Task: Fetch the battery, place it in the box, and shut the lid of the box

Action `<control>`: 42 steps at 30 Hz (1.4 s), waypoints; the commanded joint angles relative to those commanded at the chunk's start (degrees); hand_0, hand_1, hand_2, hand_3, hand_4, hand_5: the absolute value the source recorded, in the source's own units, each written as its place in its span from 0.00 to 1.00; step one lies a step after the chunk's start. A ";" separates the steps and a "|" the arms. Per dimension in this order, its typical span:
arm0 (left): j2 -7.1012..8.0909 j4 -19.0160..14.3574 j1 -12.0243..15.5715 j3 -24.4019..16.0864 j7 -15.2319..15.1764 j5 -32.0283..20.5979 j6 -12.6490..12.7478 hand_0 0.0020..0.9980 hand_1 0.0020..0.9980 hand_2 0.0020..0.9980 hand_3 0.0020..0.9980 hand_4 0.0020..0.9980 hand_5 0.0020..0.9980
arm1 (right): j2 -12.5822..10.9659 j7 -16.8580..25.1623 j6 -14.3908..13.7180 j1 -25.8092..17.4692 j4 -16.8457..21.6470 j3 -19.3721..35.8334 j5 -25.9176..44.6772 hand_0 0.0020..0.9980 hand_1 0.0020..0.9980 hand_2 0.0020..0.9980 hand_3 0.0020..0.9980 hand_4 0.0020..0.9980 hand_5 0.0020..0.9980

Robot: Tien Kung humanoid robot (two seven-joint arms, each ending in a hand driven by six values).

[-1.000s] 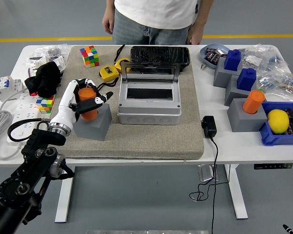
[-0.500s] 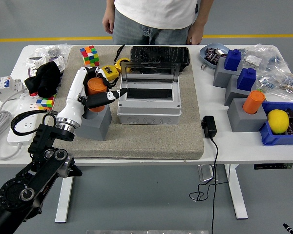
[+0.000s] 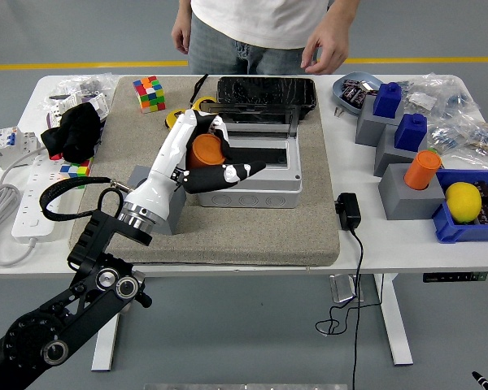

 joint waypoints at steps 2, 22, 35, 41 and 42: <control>0.36 0.43 -1.03 2.40 0.30 0.90 0.28 0.03 0.00 0.02 0.00 0.87 0.38 | -0.02 -0.01 0.00 0.05 -0.02 0.00 -0.01 0.85 0.83 0.80 0.82 1.00 1.00; 0.42 12.20 -14.14 18.91 -1.61 7.14 2.77 0.03 0.00 0.01 0.00 0.82 0.36 | -0.21 -0.01 0.07 0.68 -0.29 -1.63 0.49 0.85 0.83 0.80 0.82 1.00 1.00; -4.16 25.65 -20.27 19.21 -5.36 4.47 4.74 0.03 0.00 0.01 0.00 0.83 0.36 | -0.38 -0.04 0.13 1.04 -0.35 -3.09 0.84 0.85 0.83 0.80 0.82 1.00 1.00; -6.16 31.21 -23.37 20.36 -6.18 3.32 5.55 0.03 0.00 0.01 0.00 0.83 0.36 | -0.52 -0.04 0.15 1.29 -0.49 -3.87 1.14 0.85 0.83 0.80 0.82 1.00 1.00; -6.58 32.52 -24.20 20.86 -6.37 2.81 5.64 0.03 0.00 0.01 0.00 0.83 0.36 | -0.54 -0.04 0.16 1.39 -0.49 -4.04 1.18 0.85 0.83 0.80 0.82 1.00 1.00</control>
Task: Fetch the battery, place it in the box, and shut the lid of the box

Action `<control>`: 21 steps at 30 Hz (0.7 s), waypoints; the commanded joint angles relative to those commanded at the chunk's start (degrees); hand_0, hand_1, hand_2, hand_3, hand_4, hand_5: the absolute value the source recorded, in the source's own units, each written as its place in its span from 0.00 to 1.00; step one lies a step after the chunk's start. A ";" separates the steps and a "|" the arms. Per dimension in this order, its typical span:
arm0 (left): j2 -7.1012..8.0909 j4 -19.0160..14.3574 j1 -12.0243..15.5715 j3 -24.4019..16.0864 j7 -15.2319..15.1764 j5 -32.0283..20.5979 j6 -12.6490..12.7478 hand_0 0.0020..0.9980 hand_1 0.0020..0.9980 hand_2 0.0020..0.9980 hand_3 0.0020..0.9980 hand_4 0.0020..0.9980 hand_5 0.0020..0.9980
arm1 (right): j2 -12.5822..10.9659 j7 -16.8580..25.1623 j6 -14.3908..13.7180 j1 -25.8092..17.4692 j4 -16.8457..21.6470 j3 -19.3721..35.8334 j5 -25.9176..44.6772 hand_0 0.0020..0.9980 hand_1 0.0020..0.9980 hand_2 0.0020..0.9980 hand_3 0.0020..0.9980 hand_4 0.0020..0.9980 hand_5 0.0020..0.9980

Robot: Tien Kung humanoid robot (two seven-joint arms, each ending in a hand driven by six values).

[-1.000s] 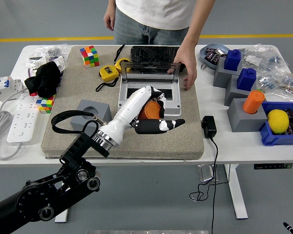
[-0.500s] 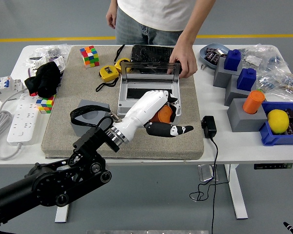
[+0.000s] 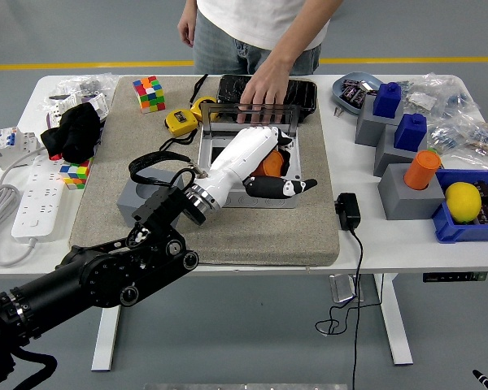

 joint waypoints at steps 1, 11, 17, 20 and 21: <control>-0.30 1.00 -0.64 0.44 -0.12 -0.35 0.08 0.03 0.00 0.01 0.00 0.83 0.36 | -0.02 0.00 0.01 0.09 0.00 -0.13 0.03 0.85 0.83 0.80 0.82 1.00 1.00; -1.78 13.35 -7.49 1.50 0.45 -0.92 -0.16 0.03 0.00 0.01 0.00 0.82 0.37 | -0.13 -0.03 0.04 0.99 0.02 -1.57 0.48 0.85 0.83 0.80 0.82 1.00 1.00; -1.78 20.39 -10.75 3.01 1.38 -0.02 -0.91 0.03 0.00 0.01 0.00 0.82 0.37 | -0.22 -0.06 0.06 1.43 -0.19 -2.67 0.95 0.85 0.83 0.80 0.82 1.00 1.00; -1.78 22.31 -10.95 3.18 1.36 -0.57 -0.96 0.03 0.00 0.01 0.00 0.82 0.37 | -0.23 -0.02 0.05 1.53 -0.06 -2.35 0.71 0.85 0.83 0.80 0.82 1.00 1.00; -1.78 22.36 -10.93 3.21 1.37 -0.54 -0.96 0.03 0.00 0.01 0.00 0.82 0.37 | -0.24 -0.02 0.06 1.53 -0.05 -2.37 0.69 0.85 0.83 0.80 0.82 1.00 1.00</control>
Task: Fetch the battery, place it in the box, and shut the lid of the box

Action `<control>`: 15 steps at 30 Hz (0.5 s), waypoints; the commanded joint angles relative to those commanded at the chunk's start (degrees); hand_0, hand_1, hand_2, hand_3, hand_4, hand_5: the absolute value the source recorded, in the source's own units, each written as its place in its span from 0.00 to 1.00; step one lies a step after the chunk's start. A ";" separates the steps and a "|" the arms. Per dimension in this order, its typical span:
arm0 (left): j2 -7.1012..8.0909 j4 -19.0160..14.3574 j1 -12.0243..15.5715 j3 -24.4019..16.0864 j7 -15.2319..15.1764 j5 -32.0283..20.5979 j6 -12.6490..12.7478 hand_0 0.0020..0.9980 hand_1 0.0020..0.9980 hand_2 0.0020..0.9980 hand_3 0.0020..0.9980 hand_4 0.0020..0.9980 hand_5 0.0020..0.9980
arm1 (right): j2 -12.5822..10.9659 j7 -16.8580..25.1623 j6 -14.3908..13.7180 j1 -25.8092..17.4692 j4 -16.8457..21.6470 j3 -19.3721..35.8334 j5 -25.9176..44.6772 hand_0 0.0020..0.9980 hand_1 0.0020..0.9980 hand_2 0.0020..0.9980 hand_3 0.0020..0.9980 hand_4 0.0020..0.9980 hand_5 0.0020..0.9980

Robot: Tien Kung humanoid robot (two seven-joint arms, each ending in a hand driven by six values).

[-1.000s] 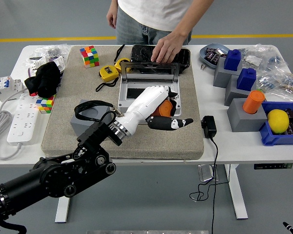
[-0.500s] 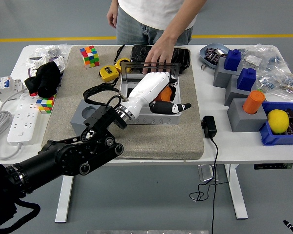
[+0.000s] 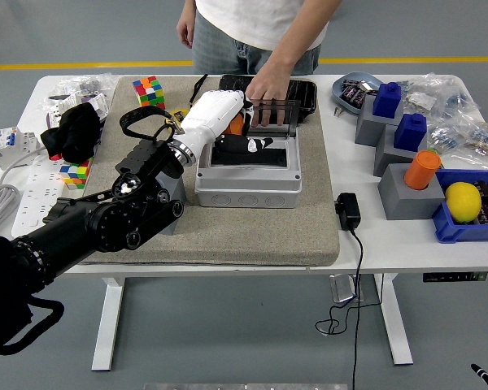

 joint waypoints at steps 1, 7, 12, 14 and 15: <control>0.00 -0.13 0.09 -0.04 0.01 0.01 0.00 0.03 0.00 0.01 0.00 0.82 0.37 | -0.02 -0.01 -0.01 -0.02 -0.06 -0.08 0.07 0.85 0.83 0.80 0.82 1.00 1.00; 0.00 -1.07 0.26 -0.24 -0.03 0.66 -0.18 0.03 0.00 0.01 0.00 0.82 0.37 | -0.05 -0.03 -0.01 -0.01 -0.19 -0.18 0.18 0.85 0.83 0.80 0.82 1.00 1.00; 0.00 -1.08 0.35 0.06 -0.20 0.36 -0.26 0.03 0.00 0.01 0.00 0.81 0.37 | -0.09 -0.02 0.01 0.23 -0.09 -0.08 0.05 0.85 0.83 0.80 0.82 1.00 1.00; 0.00 -1.43 0.58 0.28 -0.29 0.23 -0.33 0.03 0.00 0.01 0.00 0.81 0.37 | -0.06 -0.03 0.01 0.20 -0.09 -0.08 0.04 0.85 0.83 0.80 0.82 1.00 1.00; 0.00 -1.53 0.68 0.34 -0.32 0.08 -0.37 0.03 0.00 0.01 0.00 0.81 0.37 | -0.04 -0.04 0.01 0.18 -0.11 -0.12 0.06 0.85 0.83 0.80 0.82 1.00 1.00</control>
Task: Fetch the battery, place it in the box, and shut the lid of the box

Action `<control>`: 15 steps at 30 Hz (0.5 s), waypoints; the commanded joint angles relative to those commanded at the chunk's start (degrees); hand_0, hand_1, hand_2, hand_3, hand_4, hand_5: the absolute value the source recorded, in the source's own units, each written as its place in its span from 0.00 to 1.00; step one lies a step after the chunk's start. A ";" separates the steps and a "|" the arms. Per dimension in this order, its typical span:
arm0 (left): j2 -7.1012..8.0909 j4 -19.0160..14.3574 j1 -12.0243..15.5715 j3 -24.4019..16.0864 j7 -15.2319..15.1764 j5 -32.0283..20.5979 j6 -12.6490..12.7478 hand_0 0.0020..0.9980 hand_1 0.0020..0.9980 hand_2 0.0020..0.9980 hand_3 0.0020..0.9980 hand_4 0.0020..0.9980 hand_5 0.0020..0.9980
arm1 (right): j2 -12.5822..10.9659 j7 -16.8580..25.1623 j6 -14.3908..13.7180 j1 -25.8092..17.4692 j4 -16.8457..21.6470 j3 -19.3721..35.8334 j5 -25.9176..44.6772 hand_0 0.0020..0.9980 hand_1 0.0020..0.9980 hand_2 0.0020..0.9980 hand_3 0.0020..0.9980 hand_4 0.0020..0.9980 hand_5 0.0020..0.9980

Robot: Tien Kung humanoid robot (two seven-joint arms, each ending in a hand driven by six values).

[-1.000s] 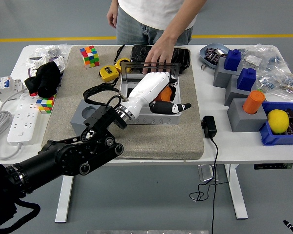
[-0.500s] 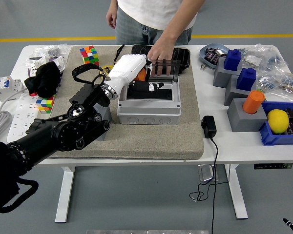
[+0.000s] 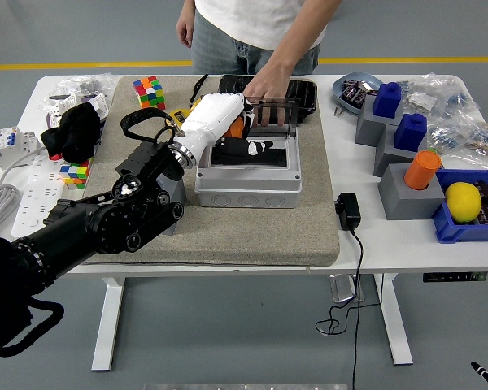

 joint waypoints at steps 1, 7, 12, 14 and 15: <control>0.00 -0.40 0.23 0.06 0.00 -0.55 -0.08 0.03 0.00 0.01 0.00 0.81 0.37 | 0.04 -0.02 0.01 -0.05 -0.05 -0.05 0.05 0.85 0.83 0.80 0.82 1.00 1.00; 0.00 -3.03 0.89 0.60 0.11 -0.90 -0.10 0.03 0.00 0.01 0.00 0.81 0.37 | 0.14 -0.05 0.01 -0.14 -0.08 -0.10 0.07 0.85 0.83 0.80 0.82 1.00 1.00; 0.00 -3.91 1.42 0.59 0.06 -2.00 0.09 0.03 0.00 0.01 0.00 0.81 0.37 | 0.11 -0.05 0.00 0.02 -0.05 -0.30 0.11 0.85 0.83 0.80 0.82 1.00 1.00; 0.00 -4.03 1.89 0.65 -0.16 -3.12 0.30 0.03 0.00 0.01 0.00 0.81 0.38 | 0.14 -0.07 0.01 0.11 -0.10 -0.70 0.34 0.85 0.83 0.80 0.82 1.00 1.00; 0.00 -4.07 2.07 0.64 -0.27 -3.64 0.39 0.03 0.00 0.01 0.00 0.81 0.38 | 0.18 -0.08 0.02 0.16 -0.13 -0.88 0.43 0.85 0.83 0.80 0.82 1.00 1.00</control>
